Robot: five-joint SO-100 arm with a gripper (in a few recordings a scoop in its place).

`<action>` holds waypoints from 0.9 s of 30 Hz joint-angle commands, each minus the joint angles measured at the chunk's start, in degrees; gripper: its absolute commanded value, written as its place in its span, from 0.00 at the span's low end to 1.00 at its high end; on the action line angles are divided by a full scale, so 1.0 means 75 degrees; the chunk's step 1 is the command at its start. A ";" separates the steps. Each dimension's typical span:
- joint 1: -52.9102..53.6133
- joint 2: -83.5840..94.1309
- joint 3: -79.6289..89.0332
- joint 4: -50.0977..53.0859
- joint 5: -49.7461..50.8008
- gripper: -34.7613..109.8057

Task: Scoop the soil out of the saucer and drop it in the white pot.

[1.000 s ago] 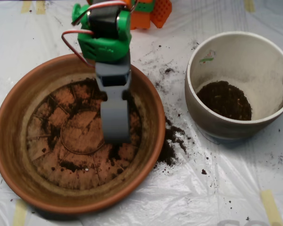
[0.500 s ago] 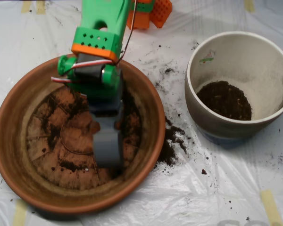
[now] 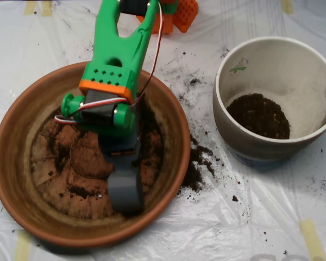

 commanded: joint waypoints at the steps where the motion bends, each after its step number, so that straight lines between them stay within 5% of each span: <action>1: 0.0059 0.0270 -0.0258 0.0199 -0.0246 0.66; 11: 0.0105 0.0316 0.0047 0.0035 -0.0293 0.62; 18: 0.0035 0.2332 0.3516 -0.2098 -0.0750 0.64; 27: 0.0059 0.2953 0.4910 -0.2777 -0.0914 0.59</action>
